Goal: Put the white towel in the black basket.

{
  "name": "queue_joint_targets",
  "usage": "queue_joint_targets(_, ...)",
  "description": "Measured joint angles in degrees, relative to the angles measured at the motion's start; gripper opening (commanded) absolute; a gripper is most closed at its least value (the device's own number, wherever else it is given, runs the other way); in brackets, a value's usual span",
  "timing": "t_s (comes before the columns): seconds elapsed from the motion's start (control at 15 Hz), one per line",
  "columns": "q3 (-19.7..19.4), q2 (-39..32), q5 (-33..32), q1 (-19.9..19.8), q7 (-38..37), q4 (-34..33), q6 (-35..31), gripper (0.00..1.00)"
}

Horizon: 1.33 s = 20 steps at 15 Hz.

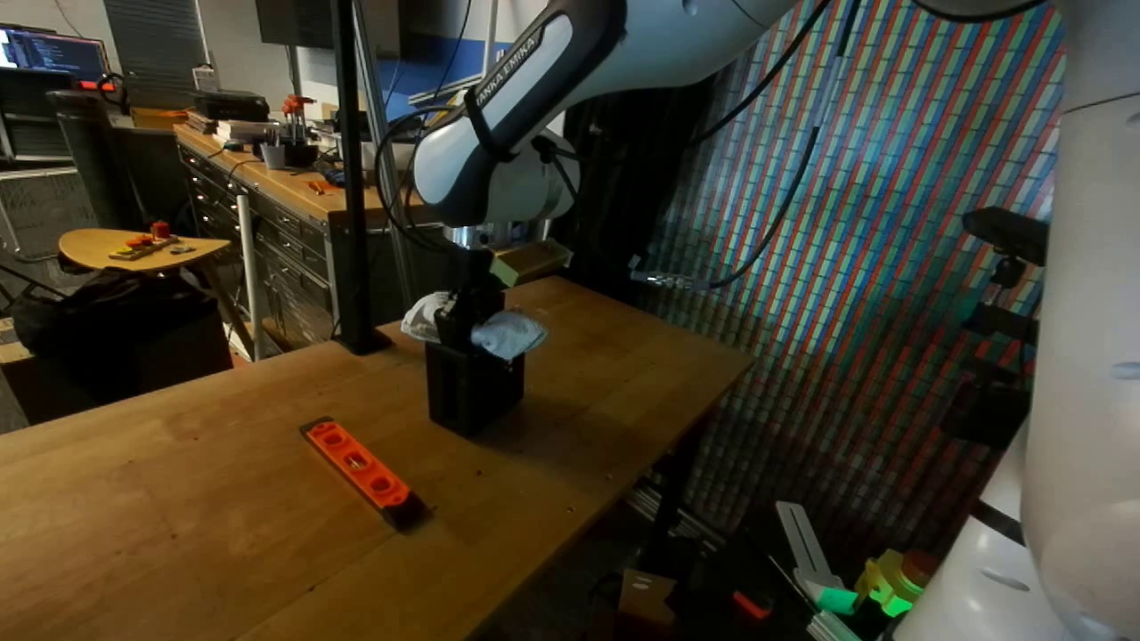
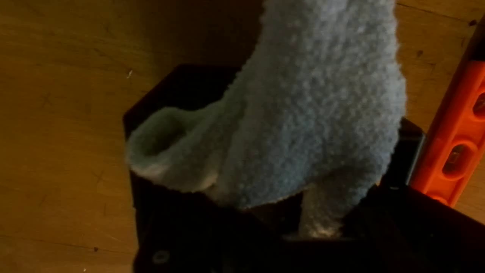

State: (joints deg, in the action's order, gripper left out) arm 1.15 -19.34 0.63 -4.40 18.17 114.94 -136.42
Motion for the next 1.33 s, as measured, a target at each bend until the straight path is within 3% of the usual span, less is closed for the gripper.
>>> queue_joint_targets(0.6, 0.0, 0.5, -6.2, 2.8, -1.5, -0.8, 2.2, 0.97)
queue_joint_targets(1.33, 0.0, 4.3, -11.8, 4.9, -4.9, -0.8, 5.2, 1.0)
